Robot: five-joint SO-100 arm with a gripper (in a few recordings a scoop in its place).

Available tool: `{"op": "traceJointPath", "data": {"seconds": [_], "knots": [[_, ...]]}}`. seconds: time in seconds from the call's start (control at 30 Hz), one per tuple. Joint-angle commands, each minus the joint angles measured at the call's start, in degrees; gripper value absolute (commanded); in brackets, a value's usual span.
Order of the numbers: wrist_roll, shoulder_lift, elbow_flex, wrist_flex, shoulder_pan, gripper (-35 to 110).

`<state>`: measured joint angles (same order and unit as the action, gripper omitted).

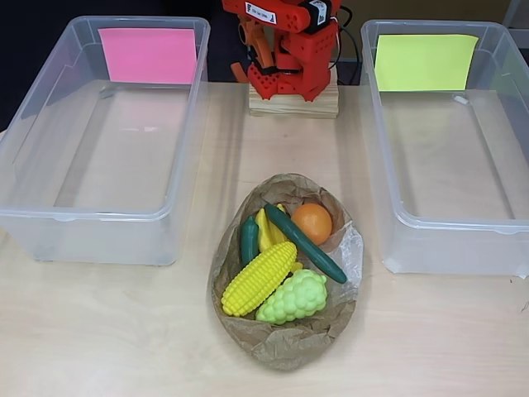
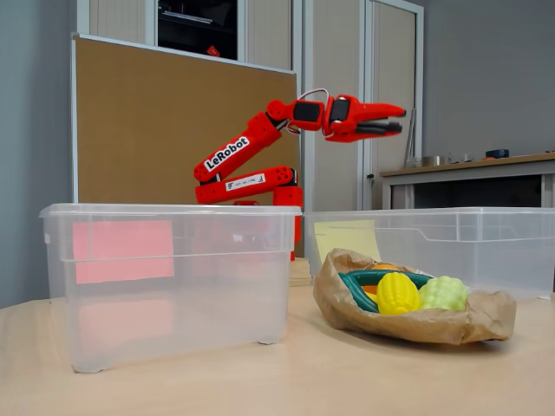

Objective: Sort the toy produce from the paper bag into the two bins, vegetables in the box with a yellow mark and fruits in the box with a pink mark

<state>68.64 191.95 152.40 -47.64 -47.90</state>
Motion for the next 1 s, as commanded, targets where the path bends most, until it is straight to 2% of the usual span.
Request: {"op": "traceJointPath", "data": {"seconds": [0.0,0.13,0.2,0.3,0.43,0.57,0.67,0.83,0.97], "knots": [[-4.5,3.3,-1.8,-7.9,7.5,27],[-22.1,-0.9,-1.2,-7.9,16.3,24],[-36.0,-1.1,2.1,-4.7,21.2,23],[-44.2,-1.3,10.0,0.2,27.9,19],[-49.1,-1.1,18.9,7.5,32.0,17],[-48.9,-4.5,17.0,4.0,32.4,17],[-48.6,-19.9,9.2,5.3,33.5,17],[-53.5,-44.4,-9.7,0.7,36.0,17],[-50.6,-59.1,-18.5,1.0,41.1,15]]}}
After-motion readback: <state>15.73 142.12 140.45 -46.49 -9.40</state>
